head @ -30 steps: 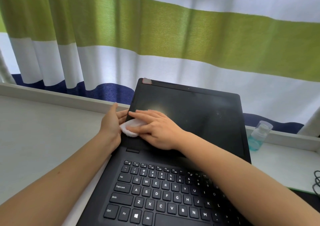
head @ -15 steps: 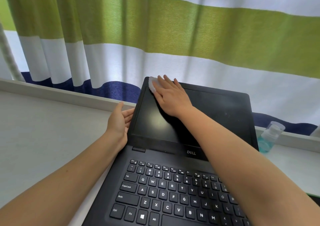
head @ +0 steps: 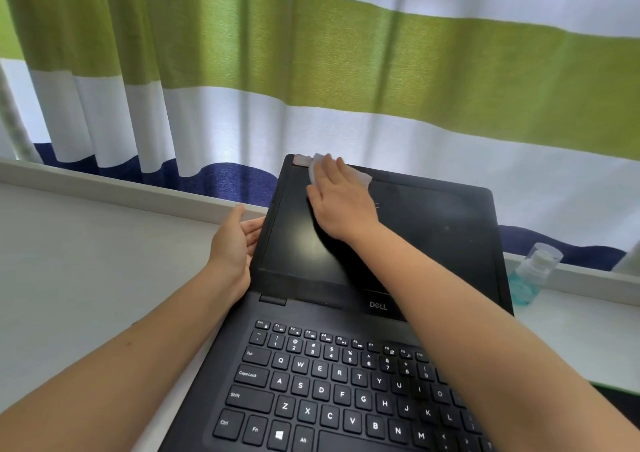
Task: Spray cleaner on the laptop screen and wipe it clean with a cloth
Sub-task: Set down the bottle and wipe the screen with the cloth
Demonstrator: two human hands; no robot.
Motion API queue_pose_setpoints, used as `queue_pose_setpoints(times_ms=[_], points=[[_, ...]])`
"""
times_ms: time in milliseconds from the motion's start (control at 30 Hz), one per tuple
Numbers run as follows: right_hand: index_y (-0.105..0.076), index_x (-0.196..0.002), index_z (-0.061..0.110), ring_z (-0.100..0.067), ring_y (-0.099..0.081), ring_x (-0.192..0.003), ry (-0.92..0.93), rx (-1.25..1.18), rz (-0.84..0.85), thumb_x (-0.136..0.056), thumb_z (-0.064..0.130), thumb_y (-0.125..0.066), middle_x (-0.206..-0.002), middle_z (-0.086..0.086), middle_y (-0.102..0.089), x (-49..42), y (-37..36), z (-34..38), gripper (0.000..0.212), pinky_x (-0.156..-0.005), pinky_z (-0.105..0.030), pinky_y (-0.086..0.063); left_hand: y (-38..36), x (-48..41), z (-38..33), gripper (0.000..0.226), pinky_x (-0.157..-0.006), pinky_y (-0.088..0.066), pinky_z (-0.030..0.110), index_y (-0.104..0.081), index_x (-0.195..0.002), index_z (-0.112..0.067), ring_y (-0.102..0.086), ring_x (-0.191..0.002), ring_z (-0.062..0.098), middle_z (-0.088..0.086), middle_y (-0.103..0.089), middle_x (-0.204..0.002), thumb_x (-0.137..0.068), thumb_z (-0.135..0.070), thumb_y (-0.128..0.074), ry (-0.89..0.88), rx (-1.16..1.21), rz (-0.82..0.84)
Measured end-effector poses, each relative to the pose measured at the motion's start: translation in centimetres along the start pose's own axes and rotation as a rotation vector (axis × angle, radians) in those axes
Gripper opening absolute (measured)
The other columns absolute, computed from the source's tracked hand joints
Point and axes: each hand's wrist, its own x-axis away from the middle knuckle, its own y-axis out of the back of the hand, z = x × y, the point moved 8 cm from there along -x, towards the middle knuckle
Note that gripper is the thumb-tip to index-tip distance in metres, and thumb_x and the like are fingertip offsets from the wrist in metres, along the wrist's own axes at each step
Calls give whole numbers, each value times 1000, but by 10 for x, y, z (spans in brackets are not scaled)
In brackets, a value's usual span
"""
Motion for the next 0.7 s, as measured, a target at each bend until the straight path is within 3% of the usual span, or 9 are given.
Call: queue_pose_setpoints(times_ms=[67,167,367,600,700], points=[[-10,-147,15,-22,-3,-145,49,32,21,-99,35,-20,-158,-6,-8,2,-3,4,53,-116,-35,-4,0,1,0,47,-75,-49,26,-64,-84,-8,-60,-76,15,5,-68,-81,-97,-41,-34,-2,-16,-3],[-7,-148,15,-21,-3,-144,40,99,3,-99,34,-16,-158,-6,-8,4,-1,-4,53,-116,-34,1,2,2,-1,46,-75,-48,26,-64,-85,-9,-61,-77,14,6,-66,-86,-97,-41,-34,-5,-36,-7],[-5,-148,16,-22,-1,-145,-110,146,7,-98,36,-11,-158,-7,-6,16,11,-49,54,-117,-38,5,-1,6,-1,43,-71,-48,23,-64,-86,-10,-60,-78,11,3,-65,-86,-97,-39,-34,-8,-78,5],[-7,-148,15,-23,-4,-145,-297,150,-13,-98,36,-11,-157,-9,-8,45,29,-119,55,-117,-40,0,-2,6,-2,33,-65,-46,18,-60,-102,-7,-59,-73,8,0,-64,-82,-98,-30,-36,-48,-79,-31],[-7,-148,14,-24,-5,-144,-358,169,-11,-98,35,-12,-157,-10,-9,56,35,-142,55,-118,-42,-2,-2,6,-3,33,-59,-48,15,-61,-103,-6,-59,-72,7,-4,-69,-71,-98,-28,-36,-46,-76,-31]])
